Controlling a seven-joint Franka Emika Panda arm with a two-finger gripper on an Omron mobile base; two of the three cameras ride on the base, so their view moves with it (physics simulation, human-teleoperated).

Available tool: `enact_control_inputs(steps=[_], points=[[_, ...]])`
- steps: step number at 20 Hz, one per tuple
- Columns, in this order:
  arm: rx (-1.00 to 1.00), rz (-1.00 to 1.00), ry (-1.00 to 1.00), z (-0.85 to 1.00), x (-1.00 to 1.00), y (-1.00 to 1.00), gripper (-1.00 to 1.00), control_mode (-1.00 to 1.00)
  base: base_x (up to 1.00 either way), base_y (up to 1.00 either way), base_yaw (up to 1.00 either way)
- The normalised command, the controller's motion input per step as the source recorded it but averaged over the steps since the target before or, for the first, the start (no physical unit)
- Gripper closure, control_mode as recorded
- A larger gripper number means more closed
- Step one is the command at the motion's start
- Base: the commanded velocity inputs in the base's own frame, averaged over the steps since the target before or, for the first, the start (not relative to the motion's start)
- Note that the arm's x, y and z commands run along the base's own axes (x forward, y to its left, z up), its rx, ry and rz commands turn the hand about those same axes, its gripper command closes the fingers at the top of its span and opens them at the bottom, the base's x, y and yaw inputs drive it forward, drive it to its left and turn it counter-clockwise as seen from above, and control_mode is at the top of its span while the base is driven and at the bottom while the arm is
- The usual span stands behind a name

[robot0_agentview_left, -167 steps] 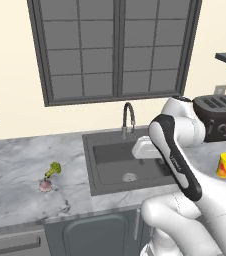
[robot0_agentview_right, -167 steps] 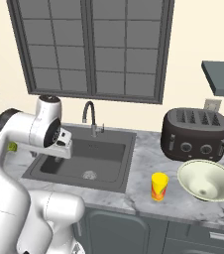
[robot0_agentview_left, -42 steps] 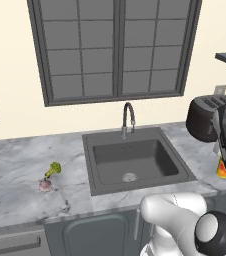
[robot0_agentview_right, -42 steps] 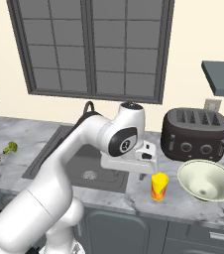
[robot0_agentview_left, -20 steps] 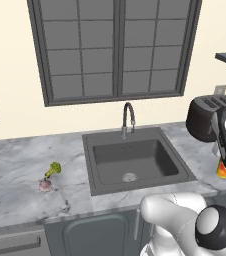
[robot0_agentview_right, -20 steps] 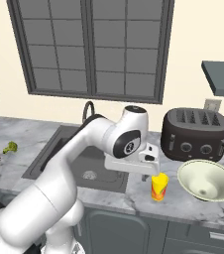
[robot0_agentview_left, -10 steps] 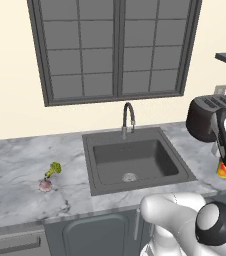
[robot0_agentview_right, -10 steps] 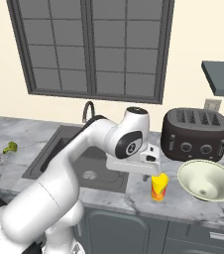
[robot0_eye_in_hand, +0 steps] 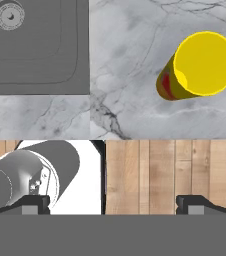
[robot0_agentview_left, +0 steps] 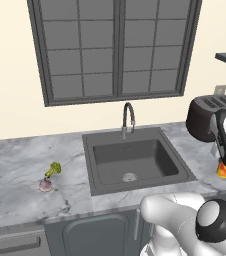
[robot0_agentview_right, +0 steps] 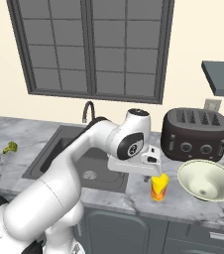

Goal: Remove the garlic and broccoli from the sink. Then move the bowl and cup from the counter to the sink for washing.

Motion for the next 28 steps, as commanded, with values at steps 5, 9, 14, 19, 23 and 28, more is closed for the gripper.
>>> enact_control_inputs(steps=[5, 9, 14, 19, 23, 28], points=[[0.0, 0.0, 0.0, -0.09, 0.04, -0.01, -1.0, -1.0, 0.0, 0.0, 0.0], [0.0, 0.0, 0.0, -0.09, 0.05, -0.01, -1.0, -1.0, 0.0, 0.0, 0.0], [0.0, 0.0, 0.0, -0.07, 0.06, -0.01, -1.0, -1.0, 0.0, 0.0, 0.0], [0.0, 0.0, 0.0, -0.05, 0.06, -0.04, -1.0, -1.0, 0.0, 0.0, 0.0], [0.0, 0.0, 0.0, -0.04, 0.05, -0.05, -1.0, -1.0, 0.0, 0.0, 0.0], [0.0, 0.0, 0.0, -0.04, 0.05, -0.05, -1.0, -1.0, 0.0, 0.0, 0.0]])
